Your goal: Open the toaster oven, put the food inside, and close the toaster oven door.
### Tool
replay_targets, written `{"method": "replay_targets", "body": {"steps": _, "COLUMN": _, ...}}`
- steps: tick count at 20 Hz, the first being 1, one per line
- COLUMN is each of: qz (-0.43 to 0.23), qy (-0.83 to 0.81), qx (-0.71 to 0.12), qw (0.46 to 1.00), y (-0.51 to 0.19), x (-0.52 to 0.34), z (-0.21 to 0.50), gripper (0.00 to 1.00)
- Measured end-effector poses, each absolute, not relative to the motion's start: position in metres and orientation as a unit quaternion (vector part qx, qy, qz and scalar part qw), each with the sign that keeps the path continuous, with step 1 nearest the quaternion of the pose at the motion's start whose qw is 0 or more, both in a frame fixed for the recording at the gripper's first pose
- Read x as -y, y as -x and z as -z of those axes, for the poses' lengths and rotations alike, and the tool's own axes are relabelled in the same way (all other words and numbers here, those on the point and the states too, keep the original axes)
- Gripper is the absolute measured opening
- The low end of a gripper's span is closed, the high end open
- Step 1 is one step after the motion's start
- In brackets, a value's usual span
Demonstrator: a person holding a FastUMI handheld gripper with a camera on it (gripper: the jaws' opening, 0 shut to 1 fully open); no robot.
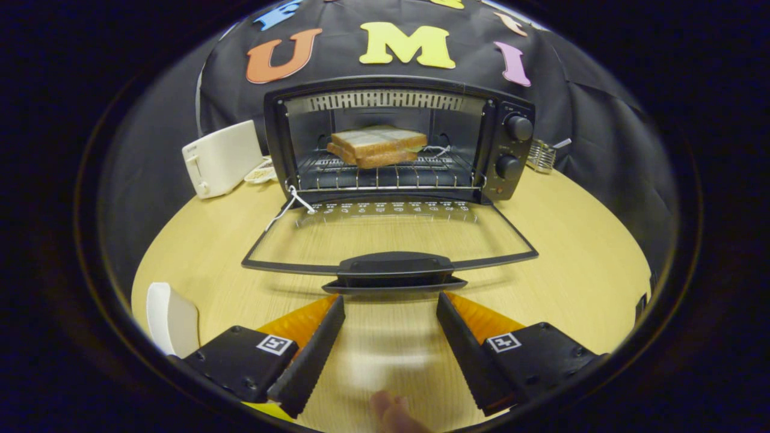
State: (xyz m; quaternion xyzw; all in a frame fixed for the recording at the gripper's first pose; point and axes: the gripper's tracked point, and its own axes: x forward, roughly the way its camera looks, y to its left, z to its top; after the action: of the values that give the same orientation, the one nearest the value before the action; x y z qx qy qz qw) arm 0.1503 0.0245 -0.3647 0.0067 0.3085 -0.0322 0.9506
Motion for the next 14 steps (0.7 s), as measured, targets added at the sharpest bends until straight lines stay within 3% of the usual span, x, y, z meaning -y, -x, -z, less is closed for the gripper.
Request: {"method": "replay_targets", "body": {"steps": 14, "qz": 0.033, "qy": 0.013, "qx": -0.200, "qw": 0.979, "y": -0.149, "x": -0.024, "z": 0.288, "gripper": 1.00}}
